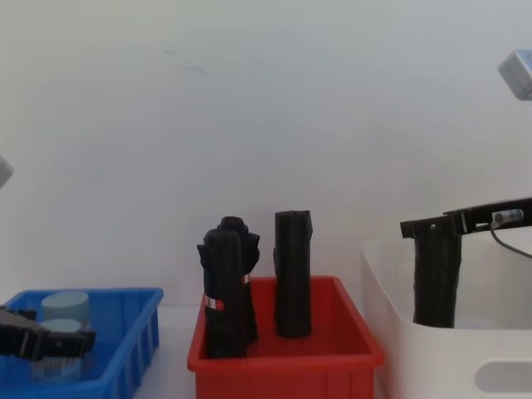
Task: Pick the cotton swabs from the blue box and place them into the white box.
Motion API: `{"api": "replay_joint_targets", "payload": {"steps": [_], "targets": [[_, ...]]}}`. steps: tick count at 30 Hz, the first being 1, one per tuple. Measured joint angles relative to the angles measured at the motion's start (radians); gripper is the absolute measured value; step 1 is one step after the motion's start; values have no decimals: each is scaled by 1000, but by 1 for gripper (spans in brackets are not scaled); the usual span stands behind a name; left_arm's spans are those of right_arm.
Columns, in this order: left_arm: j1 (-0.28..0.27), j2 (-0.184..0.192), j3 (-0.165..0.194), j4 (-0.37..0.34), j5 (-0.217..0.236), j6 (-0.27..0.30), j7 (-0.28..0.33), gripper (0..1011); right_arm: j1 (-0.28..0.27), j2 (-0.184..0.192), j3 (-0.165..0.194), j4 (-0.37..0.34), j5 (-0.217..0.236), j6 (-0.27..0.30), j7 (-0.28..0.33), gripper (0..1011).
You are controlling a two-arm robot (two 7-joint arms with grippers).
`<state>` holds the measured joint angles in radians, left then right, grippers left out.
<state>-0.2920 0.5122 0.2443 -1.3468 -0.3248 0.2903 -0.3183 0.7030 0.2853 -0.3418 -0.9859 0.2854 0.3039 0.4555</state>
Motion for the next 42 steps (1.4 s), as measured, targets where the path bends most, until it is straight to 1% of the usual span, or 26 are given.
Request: {"api": "replay_joint_targets", "payload": {"steps": [12, 23, 27, 32, 33, 34, 35, 37, 42], "targets": [[-20, -19, 15, 44, 30, -1, -5, 1004, 0, 0, 0, 0, 0, 0, 0, 1002], [-26, -30, 23, 64, 45, -8, 6, 1004, 0, 0, 0, 0, 0, 0, 0, 1001], [-28, -32, 25, 69, 48, -10, 9, 943, 0, 0, 0, 0, 0, 0, 0, 1002], [-28, -34, 27, 72, 51, -11, 12, 782, 0, 0, 0, 0, 0, 0, 0, 1002], [-29, -34, 27, 73, 51, -11, 13, 782, 0, 0, 0, 0, 0, 0, 0, 1002], [-29, -34, 27, 73, 51, -11, 13, 757, 0, 0, 0, 0, 0, 0, 0, 1002], [-29, -34, 27, 74, 52, -12, 13, 702, 0, 0, 0, 0, 0, 0, 0, 1002], [-29, -35, 28, 74, 53, -12, 14, 683, 0, 0, 0, 0, 0, 0, 0, 1002], [-29, -35, 28, 76, 53, -13, 15, 678, 0, 0, 0, 0, 0, 0, 0, 1002]]}}
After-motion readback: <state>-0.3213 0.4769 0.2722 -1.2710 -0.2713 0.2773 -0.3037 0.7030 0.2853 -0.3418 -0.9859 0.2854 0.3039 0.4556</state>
